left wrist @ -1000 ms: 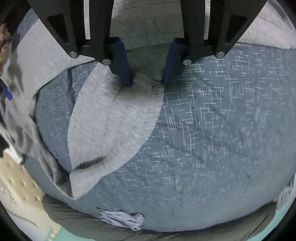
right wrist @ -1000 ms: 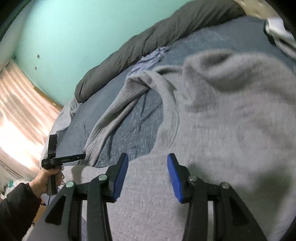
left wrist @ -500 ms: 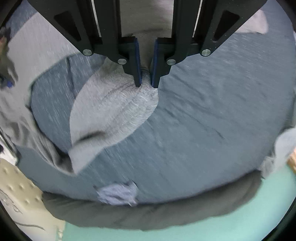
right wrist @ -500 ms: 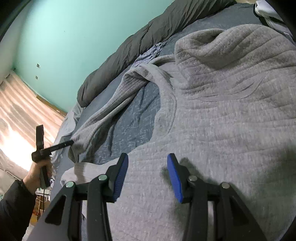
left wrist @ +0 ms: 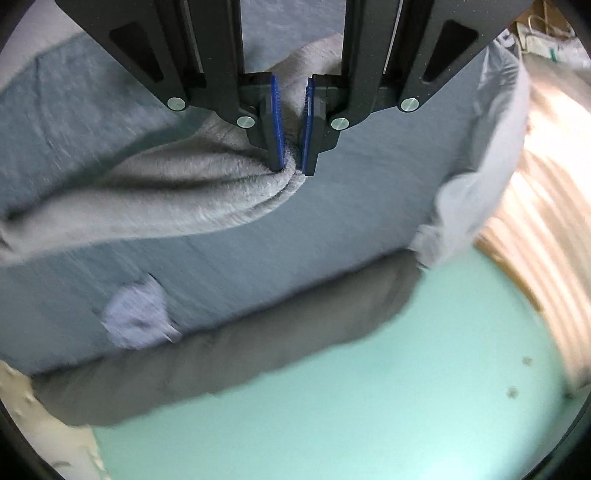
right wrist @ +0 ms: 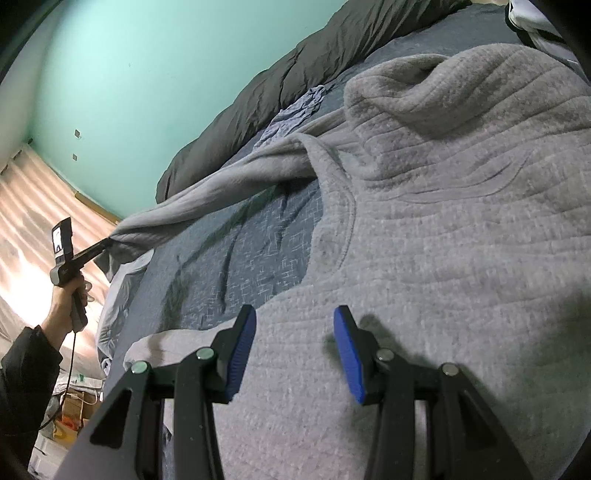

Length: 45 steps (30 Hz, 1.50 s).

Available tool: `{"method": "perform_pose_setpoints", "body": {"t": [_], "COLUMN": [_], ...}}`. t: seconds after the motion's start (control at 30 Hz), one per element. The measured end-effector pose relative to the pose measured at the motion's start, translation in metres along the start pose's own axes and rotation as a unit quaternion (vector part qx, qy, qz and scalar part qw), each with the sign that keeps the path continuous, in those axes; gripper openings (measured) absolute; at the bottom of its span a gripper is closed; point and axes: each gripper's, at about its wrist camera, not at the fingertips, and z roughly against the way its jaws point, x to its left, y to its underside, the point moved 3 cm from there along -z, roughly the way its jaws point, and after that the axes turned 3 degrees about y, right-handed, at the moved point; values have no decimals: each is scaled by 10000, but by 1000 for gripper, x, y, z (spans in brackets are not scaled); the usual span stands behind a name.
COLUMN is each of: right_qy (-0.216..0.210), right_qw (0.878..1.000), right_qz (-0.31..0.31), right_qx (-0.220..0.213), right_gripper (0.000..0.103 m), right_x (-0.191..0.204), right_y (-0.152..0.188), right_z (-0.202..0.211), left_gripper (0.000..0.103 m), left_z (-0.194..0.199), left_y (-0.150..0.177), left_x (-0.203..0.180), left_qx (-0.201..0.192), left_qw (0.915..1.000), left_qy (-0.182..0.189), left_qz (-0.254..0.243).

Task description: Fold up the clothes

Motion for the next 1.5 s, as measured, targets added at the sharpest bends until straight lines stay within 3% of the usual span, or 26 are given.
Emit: {"method": "perform_pose_setpoints", "body": {"t": [0.07, 0.2, 0.43, 0.53, 0.7, 0.87, 0.97, 1.13, 1.27, 1.3, 1.4, 1.5], "right_qy": [-8, 4, 51, 53, 50, 67, 73, 70, 73, 73, 78, 77], "right_qw": [10000, 10000, 10000, 9999, 9999, 9999, 10000, 10000, 10000, 10000, 9999, 9999], "right_qz": [-5, 33, 24, 40, 88, 83, 27, 27, 38, 43, 58, 63], "right_qx": [26, 78, 67, 77, 84, 18, -3, -16, 2, 18, 30, 36], "right_gripper": [44, 44, 45, 45, 45, 47, 49, 49, 49, 49, 49, 49], "right_x": [0, 2, 2, 3, 6, 7, 6, 6, 7, 7, 7, 8], "right_y": [2, 6, 8, 8, 10, 10, 9, 9, 9, 9, 9, 9], "right_z": [-1, -2, -2, -3, -4, -1, 0, 1, -1, -2, -3, -3], "left_gripper": [10, 10, 11, 11, 12, 17, 26, 26, 26, 26, 27, 39], "left_z": [-11, -32, -43, -34, -15, 6, 11, -18, -47, -53, -54, -53], "left_y": [12, 67, 127, 140, 155, 147, 137, 136, 144, 147, 153, 158], "left_x": [-9, -49, -71, -80, -106, -76, -52, -6, -6, -12, -38, -61], "left_qx": [190, 554, 882, 993, 1159, 744, 438, 752, 1272, 1426, 1637, 1842], "left_qw": [9996, 9954, 9892, 9778, 9589, 9584, 9647, 9609, 9434, 9384, 9364, 9353], "left_qy": [217, 464, 1174, 1825, 2590, 2680, 2434, 1932, 2020, 2152, 2390, 2544], "left_qz": [-46, -624, 42, 280, 45, 634, 902, 1834, 2303, 2295, 1978, 1632]}}
